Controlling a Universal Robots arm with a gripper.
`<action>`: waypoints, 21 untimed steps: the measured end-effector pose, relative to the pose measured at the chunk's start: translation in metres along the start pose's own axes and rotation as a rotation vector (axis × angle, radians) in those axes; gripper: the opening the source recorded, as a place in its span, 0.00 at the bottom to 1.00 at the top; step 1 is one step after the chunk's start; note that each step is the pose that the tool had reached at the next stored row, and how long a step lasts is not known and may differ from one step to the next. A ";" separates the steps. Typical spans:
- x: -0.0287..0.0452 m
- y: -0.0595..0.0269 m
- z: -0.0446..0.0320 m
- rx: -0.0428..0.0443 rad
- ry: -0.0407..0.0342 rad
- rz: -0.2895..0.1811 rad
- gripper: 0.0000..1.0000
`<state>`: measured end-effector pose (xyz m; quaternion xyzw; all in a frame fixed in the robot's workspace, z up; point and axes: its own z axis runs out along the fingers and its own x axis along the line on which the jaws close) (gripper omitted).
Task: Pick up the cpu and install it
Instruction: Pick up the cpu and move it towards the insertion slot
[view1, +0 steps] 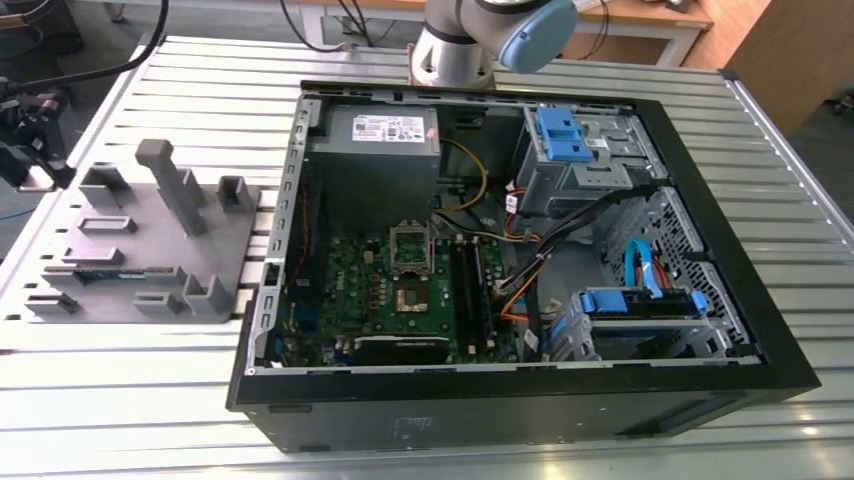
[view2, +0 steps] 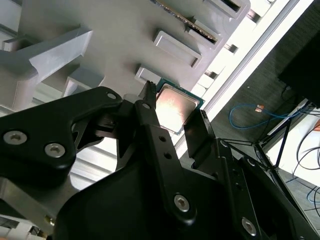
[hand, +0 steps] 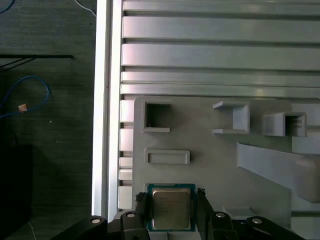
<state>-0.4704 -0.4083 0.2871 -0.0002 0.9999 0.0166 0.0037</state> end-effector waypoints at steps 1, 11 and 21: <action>0.0000 0.0000 -0.0008 -0.0002 -0.0004 0.000 0.47; -0.0002 0.0005 -0.0159 -0.0003 -0.0005 0.000 0.47; -0.0002 0.0010 -0.0306 -0.0005 -0.0005 0.000 0.47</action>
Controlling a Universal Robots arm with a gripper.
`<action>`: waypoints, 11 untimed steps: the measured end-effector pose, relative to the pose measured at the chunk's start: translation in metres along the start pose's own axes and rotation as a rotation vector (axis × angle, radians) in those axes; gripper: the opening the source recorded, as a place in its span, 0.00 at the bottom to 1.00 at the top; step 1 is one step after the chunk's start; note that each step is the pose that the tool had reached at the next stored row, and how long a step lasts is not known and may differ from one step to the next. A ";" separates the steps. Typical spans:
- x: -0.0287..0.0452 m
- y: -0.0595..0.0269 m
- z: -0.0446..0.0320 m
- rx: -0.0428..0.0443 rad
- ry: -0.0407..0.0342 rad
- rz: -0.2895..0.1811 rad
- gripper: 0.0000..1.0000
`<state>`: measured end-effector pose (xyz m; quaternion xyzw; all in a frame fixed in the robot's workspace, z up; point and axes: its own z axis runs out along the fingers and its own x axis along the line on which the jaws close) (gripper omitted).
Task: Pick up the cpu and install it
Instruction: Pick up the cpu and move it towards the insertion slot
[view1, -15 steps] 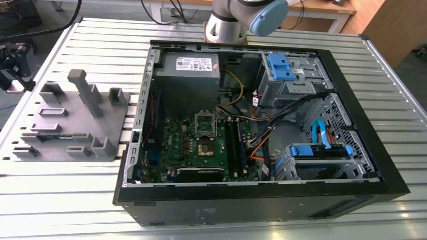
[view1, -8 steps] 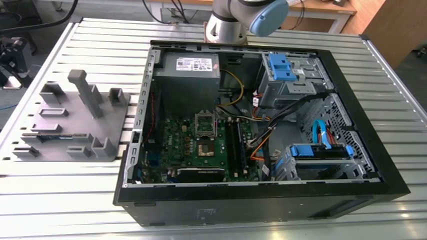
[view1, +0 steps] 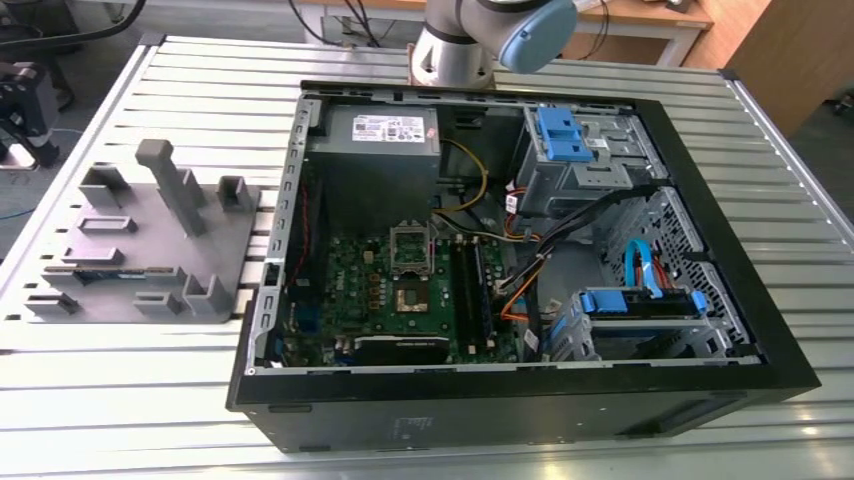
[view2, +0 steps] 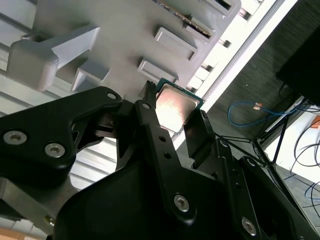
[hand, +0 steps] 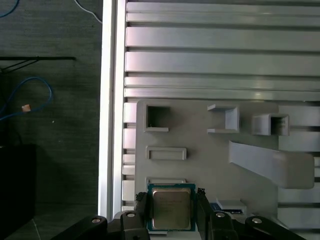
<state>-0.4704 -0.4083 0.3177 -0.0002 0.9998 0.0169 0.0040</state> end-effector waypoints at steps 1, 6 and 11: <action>0.0000 0.0001 -0.0018 0.0000 0.0001 0.000 0.47; -0.0001 0.0003 -0.0098 -0.0005 0.0000 0.000 0.47; -0.0001 0.0006 -0.0175 -0.0007 0.0000 0.000 0.47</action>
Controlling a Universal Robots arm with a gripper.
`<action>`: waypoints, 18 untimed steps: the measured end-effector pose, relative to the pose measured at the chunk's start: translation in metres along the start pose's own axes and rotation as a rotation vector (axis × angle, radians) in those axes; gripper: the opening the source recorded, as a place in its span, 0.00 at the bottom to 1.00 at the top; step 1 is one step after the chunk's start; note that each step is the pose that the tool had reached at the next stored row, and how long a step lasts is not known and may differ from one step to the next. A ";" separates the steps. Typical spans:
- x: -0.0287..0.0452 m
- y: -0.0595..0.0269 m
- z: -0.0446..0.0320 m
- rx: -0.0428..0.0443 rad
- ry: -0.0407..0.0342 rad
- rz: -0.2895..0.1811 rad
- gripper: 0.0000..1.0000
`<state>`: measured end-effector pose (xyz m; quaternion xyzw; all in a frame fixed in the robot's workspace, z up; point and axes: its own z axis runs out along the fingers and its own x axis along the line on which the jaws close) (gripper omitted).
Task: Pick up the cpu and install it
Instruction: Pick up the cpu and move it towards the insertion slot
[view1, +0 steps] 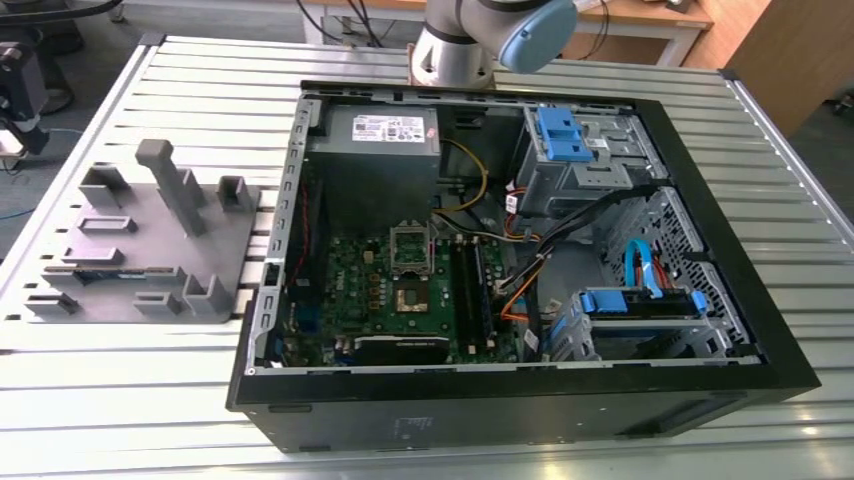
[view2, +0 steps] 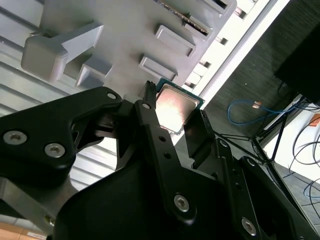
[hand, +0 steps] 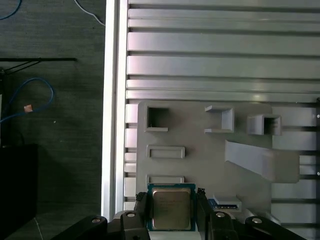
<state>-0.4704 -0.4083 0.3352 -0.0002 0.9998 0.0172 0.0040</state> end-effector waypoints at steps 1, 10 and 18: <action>0.0000 0.0001 -0.0019 -0.0001 0.0000 0.000 0.47; -0.0002 0.0007 -0.0199 -0.0019 0.0001 0.000 0.47; -0.0002 0.0010 -0.0305 -0.0049 -0.0002 0.000 0.47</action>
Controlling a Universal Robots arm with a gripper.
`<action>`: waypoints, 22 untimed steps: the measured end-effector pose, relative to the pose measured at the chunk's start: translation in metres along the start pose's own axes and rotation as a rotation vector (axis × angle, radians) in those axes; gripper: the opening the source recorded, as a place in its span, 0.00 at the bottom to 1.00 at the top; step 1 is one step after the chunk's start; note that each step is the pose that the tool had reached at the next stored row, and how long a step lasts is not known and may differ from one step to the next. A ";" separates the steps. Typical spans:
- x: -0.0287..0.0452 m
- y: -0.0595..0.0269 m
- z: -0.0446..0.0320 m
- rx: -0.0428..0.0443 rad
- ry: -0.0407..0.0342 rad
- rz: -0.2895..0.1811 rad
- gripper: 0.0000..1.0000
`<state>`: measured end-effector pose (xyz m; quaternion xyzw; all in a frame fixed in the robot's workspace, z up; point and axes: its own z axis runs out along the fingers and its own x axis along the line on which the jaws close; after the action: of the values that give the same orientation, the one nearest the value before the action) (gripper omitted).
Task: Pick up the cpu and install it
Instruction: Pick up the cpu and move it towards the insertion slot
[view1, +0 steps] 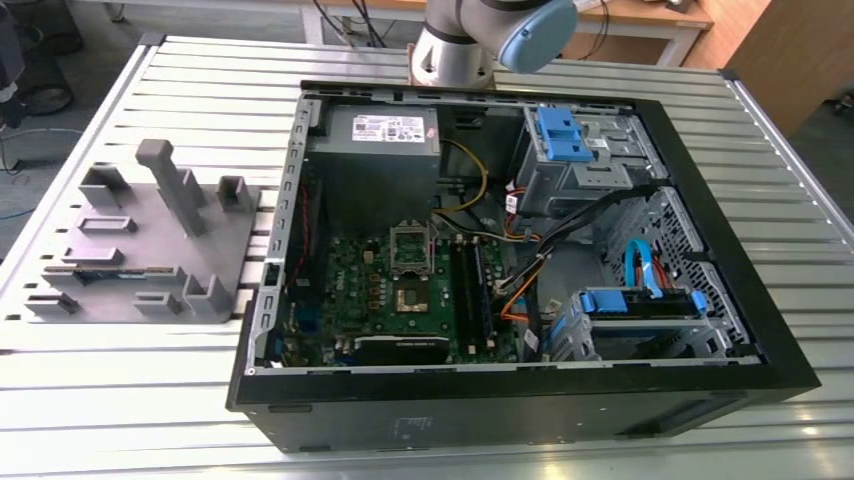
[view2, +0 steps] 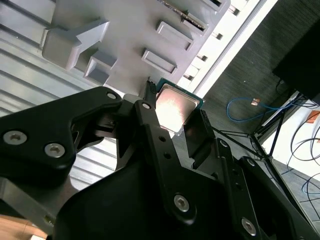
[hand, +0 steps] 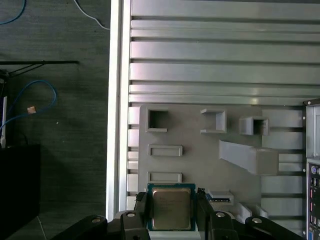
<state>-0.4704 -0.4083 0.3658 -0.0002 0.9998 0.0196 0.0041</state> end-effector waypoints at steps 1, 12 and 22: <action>0.0000 0.0000 0.0000 0.0000 0.0000 0.000 0.47; -0.0013 0.0000 -0.0004 0.0001 0.0006 0.000 0.47; -0.0185 0.0000 -0.0001 0.0000 0.0004 0.000 0.47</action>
<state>-0.4519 -0.4083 0.3660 -0.0002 0.9998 0.0196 0.0039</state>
